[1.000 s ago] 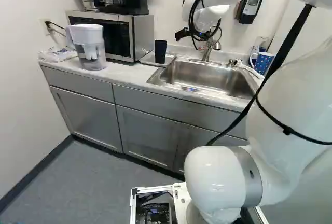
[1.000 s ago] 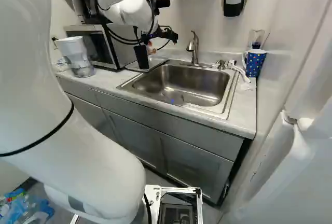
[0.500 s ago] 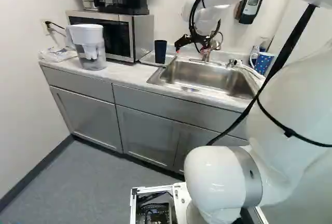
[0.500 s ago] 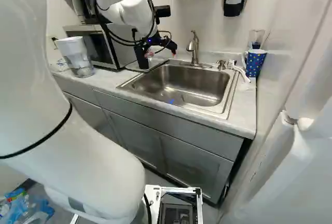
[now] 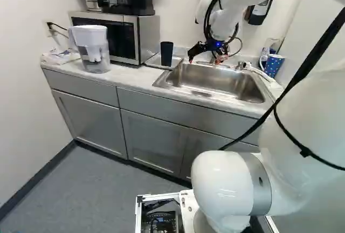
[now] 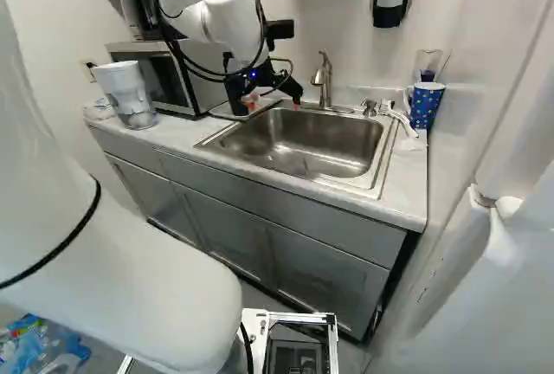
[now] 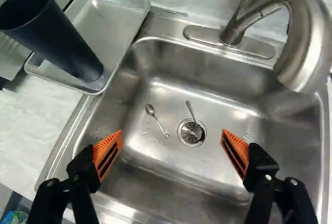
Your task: Rinse the cup and place it in the tray
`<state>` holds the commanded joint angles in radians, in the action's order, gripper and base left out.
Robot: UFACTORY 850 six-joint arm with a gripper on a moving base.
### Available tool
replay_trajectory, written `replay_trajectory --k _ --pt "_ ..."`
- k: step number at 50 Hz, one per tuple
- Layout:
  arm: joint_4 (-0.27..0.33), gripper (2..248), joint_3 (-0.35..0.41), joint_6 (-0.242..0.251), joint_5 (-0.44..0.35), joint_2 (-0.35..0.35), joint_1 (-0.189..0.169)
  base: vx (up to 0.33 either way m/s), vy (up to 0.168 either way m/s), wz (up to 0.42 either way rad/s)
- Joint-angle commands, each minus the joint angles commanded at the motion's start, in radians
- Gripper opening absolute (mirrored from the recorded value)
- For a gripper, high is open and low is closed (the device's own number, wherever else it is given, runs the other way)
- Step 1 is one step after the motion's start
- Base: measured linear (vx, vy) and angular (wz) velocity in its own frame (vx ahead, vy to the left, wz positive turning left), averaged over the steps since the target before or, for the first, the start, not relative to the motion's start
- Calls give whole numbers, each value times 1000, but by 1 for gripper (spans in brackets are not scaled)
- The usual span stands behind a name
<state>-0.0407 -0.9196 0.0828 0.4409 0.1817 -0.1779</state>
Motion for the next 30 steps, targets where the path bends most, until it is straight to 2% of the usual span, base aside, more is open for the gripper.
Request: replay_trajectory --k 15,30 --pt "0 247 37 0 0 42 -55 0 0 0" --pt "0 247 37 0 0 42 -56 0 0 0"
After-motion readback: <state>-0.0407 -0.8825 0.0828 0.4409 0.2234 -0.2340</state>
